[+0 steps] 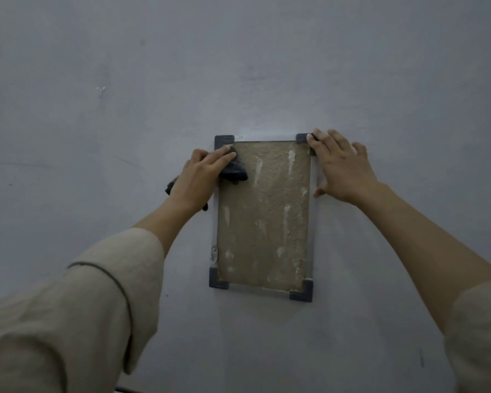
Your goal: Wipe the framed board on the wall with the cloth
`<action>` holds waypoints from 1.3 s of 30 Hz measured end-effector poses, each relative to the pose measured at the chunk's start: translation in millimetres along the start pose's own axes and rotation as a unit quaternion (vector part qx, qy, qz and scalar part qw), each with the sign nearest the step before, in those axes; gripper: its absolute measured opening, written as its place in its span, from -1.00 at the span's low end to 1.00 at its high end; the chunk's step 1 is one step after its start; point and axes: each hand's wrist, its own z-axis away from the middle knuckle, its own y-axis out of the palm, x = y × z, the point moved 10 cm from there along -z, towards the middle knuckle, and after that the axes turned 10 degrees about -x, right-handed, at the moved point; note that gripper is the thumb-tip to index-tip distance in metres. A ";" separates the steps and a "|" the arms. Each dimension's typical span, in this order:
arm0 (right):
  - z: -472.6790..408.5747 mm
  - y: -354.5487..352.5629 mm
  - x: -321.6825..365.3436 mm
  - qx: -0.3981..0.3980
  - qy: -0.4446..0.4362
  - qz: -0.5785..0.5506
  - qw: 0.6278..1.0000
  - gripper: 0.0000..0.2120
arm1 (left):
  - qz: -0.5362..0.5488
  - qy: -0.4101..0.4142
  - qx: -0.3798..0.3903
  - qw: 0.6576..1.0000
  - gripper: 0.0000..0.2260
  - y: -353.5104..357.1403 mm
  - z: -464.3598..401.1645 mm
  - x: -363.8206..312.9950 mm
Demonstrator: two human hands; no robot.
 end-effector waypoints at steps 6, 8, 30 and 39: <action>0.4 0.7 0.1 0.001 0.001 -0.001 1.000 0.03 | 0.099 -0.140 -0.001 0.985 -0.46 11.3 12.3 -13.6; -0.1 0.8 0.6 0.002 0.001 -0.003 1.000 0.03 | 0.113 -0.093 0.020 0.989 -0.44 8.8 12.7 -17.3; 0.5 3.0 -1.5 0.006 0.009 -0.011 1.000 0.02 | 0.104 -0.109 0.027 0.988 -0.48 8.2 1.4 -2.7; 0.2 3.7 -1.2 0.001 0.010 -0.012 1.000 0.02 | 0.100 -0.088 0.027 0.991 -0.48 8.0 -5.2 5.4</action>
